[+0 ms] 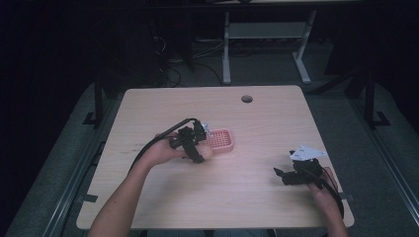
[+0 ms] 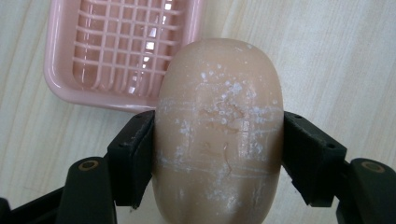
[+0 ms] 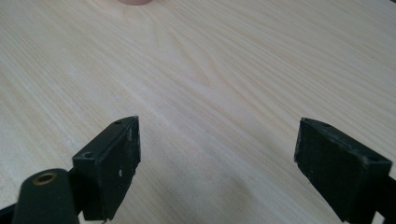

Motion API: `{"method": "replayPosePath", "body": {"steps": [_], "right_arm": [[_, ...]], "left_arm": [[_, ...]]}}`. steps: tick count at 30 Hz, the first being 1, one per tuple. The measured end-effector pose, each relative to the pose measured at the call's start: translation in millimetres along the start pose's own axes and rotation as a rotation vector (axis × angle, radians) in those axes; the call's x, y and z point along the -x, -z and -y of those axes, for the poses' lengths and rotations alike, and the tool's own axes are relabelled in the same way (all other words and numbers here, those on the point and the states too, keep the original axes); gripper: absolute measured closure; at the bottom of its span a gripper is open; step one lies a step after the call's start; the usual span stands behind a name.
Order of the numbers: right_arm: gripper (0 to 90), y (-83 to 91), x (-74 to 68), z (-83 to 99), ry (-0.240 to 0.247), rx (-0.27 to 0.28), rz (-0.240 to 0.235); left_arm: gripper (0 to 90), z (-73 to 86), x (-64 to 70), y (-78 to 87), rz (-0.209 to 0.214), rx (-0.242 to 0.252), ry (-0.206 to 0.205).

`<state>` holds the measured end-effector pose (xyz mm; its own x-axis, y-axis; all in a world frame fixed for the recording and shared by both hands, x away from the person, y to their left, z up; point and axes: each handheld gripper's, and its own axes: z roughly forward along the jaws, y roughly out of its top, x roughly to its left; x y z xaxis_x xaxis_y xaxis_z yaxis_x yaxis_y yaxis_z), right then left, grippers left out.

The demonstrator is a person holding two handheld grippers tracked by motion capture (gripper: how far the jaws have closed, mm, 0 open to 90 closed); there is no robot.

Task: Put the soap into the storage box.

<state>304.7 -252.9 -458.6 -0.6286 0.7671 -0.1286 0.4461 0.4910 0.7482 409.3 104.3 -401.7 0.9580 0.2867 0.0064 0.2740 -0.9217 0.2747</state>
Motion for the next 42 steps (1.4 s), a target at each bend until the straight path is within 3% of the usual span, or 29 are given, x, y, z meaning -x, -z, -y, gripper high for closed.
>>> {"method": "replayPosePath", "body": {"steps": [22,30,42], "right_arm": [[13.9,0.6,1.5,0.0,0.004,0.007,-0.005],[13.9,0.4,1.2,-0.4,-0.005,0.011,-0.007],[13.8,0.8,2.5,-0.3,-0.005,0.013,-0.009]], "left_arm": [[31.5,-18.5,-14.4,-1.0,-0.002,-0.009,0.002],[31.5,-24.0,-24.7,-1.8,0.017,0.003,0.028],[31.5,-33.9,-32.0,-3.9,0.017,-0.001,0.032]]}}
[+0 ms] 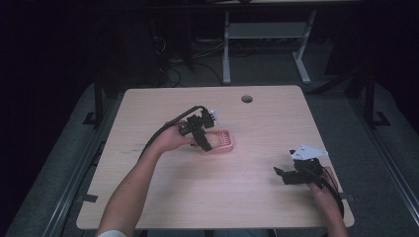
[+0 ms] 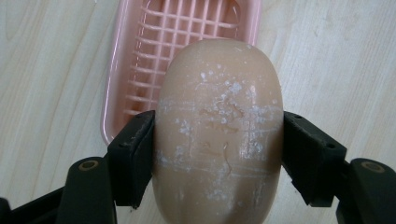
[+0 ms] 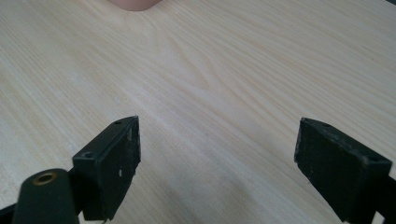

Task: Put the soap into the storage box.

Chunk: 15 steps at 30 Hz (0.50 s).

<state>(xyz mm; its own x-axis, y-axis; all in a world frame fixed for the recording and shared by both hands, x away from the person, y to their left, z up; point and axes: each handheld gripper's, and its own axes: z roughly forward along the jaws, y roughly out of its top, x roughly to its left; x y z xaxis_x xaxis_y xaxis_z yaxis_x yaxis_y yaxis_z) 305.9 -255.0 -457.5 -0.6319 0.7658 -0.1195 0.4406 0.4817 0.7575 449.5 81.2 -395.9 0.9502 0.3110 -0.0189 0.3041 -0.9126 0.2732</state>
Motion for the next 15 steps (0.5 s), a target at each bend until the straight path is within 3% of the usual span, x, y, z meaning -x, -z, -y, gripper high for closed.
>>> {"method": "replayPosePath", "body": {"steps": [15], "right_arm": [[13.9,-0.1,1.7,0.3,-0.003,0.004,-0.002]], "left_arm": [[31.5,-15.9,-10.6,0.0,-0.01,-0.015,-0.003]]}}
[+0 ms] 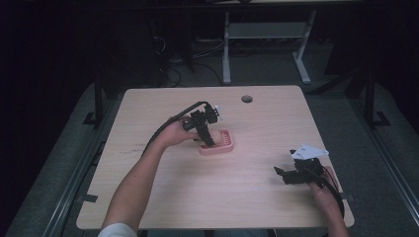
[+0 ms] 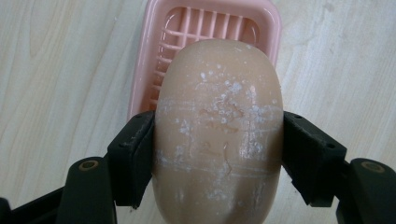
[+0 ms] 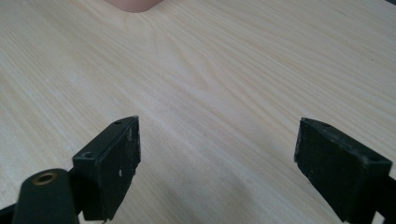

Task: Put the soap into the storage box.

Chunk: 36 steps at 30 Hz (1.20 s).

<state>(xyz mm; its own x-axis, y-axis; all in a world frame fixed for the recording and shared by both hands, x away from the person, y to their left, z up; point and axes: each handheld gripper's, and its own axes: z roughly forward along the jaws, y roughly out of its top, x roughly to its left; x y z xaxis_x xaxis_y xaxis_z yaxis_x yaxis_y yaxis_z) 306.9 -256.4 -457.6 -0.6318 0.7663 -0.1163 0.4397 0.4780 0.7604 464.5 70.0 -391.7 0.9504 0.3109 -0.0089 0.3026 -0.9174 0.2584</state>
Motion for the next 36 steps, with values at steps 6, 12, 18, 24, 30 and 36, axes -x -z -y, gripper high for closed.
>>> {"method": "replayPosePath", "body": {"steps": [6,12,18,24,30,36], "right_arm": [[13.9,0.8,0.7,-0.1,-0.006,0.008,-0.003],[13.9,1.2,1.6,0.2,-0.011,0.009,-0.003],[13.9,1.3,1.8,0.3,-0.011,0.01,-0.003],[13.9,1.4,2.2,0.3,-0.011,0.011,-0.003],[13.9,1.2,1.8,0.2,-0.011,0.01,-0.004],[13.9,1.4,1.8,0.2,-0.012,0.01,-0.005]], "left_arm": [[31.5,-6.7,-4.6,-4.6,0.005,0.008,0.006],[31.5,-9.5,-8.2,-13.0,0.009,-0.009,0.003],[31.5,-10.8,-8.0,-19.7,0.014,-0.009,0.021],[31.5,-12.8,-8.9,-25.2,0.016,-0.023,0.022],[31.4,-13.5,-9.4,-26.6,0.016,-0.022,0.022],[31.4,-15.1,-8.8,-29.2,0.009,-0.023,0.024]]}}
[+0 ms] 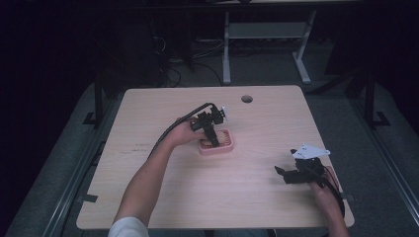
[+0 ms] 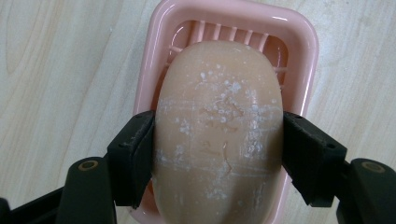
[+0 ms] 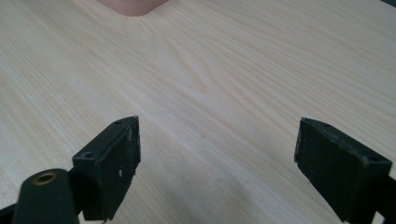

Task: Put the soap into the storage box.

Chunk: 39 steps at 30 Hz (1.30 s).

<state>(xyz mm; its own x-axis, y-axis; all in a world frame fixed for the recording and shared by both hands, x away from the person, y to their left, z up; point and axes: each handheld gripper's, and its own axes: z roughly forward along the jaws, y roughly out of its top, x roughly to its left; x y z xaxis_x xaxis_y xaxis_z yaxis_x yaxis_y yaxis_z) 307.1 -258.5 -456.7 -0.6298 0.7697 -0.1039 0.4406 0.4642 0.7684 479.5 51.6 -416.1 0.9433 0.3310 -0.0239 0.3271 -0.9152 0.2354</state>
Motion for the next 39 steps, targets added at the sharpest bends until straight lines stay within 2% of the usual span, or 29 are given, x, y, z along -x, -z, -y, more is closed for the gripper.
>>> {"method": "replayPosePath", "body": {"steps": [13,14,16,25,29,33,39], "right_arm": [[13.9,-0.9,-1.0,-0.6,0.0,0.001,-0.003],[13.9,-0.9,-1.1,-0.7,0.0,0.0,-0.003],[13.9,-1.2,-1.1,-0.7,0.008,-0.001,-0.004],[13.9,-1.5,-2.5,-1.5,0.006,-0.004,0.0],[13.8,-2.5,-2.0,-1.9,0.021,-0.006,0.005],[13.9,-3.0,-3.7,-2.6,0.006,-0.007,0.004],[13.9,-3.9,-3.9,-3.2,0.024,-0.011,0.007]], "left_arm": [[31.0,-1.7,1.8,0.0,-0.028,-0.016,-0.008],[29.0,-1.7,1.8,0.0,-0.028,-0.016,-0.008],[28.0,-1.7,2.6,5.3,-0.024,0.005,-0.01],[26.4,3.2,10.5,17.0,-0.041,0.003,-0.04],[26.0,5.6,12.5,20.0,-0.05,0.013,-0.043],[26.0,8.3,14.1,24.6,-0.055,0.022,-0.042],[25.7,15.0,17.0,29.7,-0.062,0.036,-0.041]]}}
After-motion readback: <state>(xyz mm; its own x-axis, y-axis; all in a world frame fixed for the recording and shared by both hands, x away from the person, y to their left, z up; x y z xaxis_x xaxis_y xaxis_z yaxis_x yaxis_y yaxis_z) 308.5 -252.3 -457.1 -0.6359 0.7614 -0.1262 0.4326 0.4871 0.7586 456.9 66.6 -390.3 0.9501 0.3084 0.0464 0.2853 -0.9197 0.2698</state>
